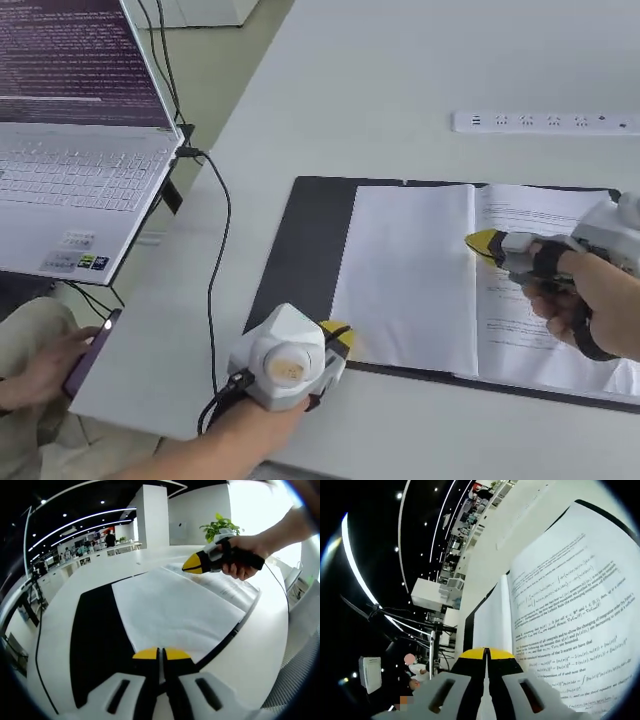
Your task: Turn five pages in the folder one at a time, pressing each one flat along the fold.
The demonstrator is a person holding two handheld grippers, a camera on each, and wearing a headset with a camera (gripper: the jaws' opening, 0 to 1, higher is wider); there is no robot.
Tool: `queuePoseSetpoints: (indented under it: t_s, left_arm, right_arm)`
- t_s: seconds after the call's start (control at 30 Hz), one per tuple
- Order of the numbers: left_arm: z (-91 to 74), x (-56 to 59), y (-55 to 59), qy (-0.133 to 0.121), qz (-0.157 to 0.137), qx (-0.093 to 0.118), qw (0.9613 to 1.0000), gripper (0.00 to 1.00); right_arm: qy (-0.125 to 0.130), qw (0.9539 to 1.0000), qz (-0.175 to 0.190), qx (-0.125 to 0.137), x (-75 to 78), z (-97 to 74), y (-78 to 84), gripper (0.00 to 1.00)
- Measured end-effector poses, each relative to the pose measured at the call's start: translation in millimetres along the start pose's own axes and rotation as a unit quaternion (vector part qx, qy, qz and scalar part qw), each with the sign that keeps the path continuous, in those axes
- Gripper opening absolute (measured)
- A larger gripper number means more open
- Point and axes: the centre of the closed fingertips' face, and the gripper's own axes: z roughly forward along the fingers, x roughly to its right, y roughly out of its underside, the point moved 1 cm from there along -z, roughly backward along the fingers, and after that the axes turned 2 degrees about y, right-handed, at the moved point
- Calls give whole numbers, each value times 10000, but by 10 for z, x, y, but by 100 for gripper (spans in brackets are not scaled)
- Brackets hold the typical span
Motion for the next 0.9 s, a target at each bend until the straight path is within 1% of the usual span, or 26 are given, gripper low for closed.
queuePoseSetpoints:
  t_s: [0.03,0.07,0.13,0.17,0.2,0.23,0.27,0.4,0.53,0.63,0.67,0.7,0.8,0.9]
  left_arm:
    - [5,-5,2,-6,-13,0,10000,1]
    - [7,-7,2,-9,-27,5,10000,1]
    - [10,-11,2,-20,-46,9,10000,1]
    - [10,-12,0,-25,-49,8,10000,1]
    - [11,-14,-1,-25,-55,11,10000,1]
    - [4,-9,-8,-25,-53,13,10000,1]
    - [4,-10,-10,-24,-52,14,10000,1]
    - [4,-9,-13,-24,-44,14,10000,1]
    - [-1,-7,-17,-29,-28,26,10000,1]
    - [0,-5,-18,-26,0,15,10000,1]
    - [1,-5,-17,-25,0,13,10000,1]
    - [1,-4,-18,-23,5,12,10000,1]
    - [0,-3,-19,-31,-23,18,10000,1]
    - [0,-2,-14,-55,-61,51,10000,1]
  right_arm:
    - [48,10000,14,28,39,28,-32,0]
    - [121,9999,123,9,91,59,-56,0]
    - [124,9996,258,51,137,97,-116,0]
    - [39,9987,505,13,131,125,-140,0]
    - [-52,9980,627,44,135,157,-189,0]
    - [-30,9979,650,65,164,178,-227,0]
    - [-48,9977,668,79,161,199,-252,0]
    - [-119,9955,928,132,183,297,-382,0]
    - [-145,9949,973,210,155,374,-490,0]
    - [-81,9957,881,287,151,464,-628,0]
    - [-62,9957,878,304,135,474,-642,0]
    - [-34,9954,884,362,138,498,-690,0]
    - [-15,9927,1079,536,158,538,-786,0]
    - [-16,9906,1155,726,169,562,-866,0]
